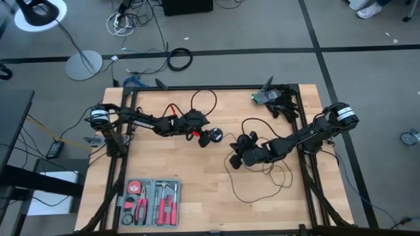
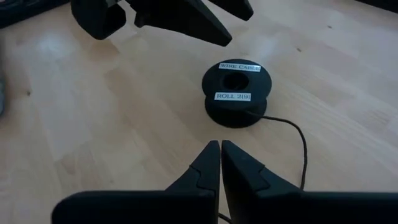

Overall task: Coil cords
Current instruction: Uncoil the black wire from the spool

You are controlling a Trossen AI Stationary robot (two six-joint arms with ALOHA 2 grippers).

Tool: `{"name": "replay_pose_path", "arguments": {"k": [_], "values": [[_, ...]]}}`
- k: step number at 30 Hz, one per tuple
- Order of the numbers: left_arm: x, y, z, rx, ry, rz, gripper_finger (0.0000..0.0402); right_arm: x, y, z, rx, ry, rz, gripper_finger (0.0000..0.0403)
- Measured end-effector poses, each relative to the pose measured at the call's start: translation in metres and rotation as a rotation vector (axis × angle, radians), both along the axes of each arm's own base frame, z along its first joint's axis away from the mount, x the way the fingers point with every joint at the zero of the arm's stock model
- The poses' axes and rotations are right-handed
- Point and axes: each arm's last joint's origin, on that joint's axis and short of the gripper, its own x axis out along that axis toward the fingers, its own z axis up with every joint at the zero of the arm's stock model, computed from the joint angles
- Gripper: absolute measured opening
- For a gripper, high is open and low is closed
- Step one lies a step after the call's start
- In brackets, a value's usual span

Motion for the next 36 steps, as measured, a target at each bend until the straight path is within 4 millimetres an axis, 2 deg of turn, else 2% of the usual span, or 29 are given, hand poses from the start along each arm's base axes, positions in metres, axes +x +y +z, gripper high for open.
{"name": "replay_pose_path", "arguments": {"k": [7, 14, 19, 26, 36], "values": [[0.001, 0.000, 0.001, -0.031, -0.017, 0.000, 0.0249, 0.001, 0.000, 0.001, 0.003, -0.010, -0.001, 0.0016], [0.001, -0.001, 0.001, -0.017, -0.022, -0.010, 0.0322, 0.001, -0.001, 0.001, -0.002, -0.008, -0.001, 0.0018], [0.002, -0.001, 0.002, -0.026, -0.032, -0.003, 0.0351, 0.000, -0.001, 0.000, -0.048, 0.029, 0.032, 0.0015], [0.004, 0.001, -0.001, -0.014, -0.017, -0.026, 0.0355, 0.001, -0.001, 0.001, -0.039, 0.013, 0.027, 0.0012], [0.027, 0.011, -0.016, -0.040, 0.130, -0.013, 0.0356, 0.004, -0.006, 0.002, -0.034, -0.006, 0.010, 0.0009]]}}
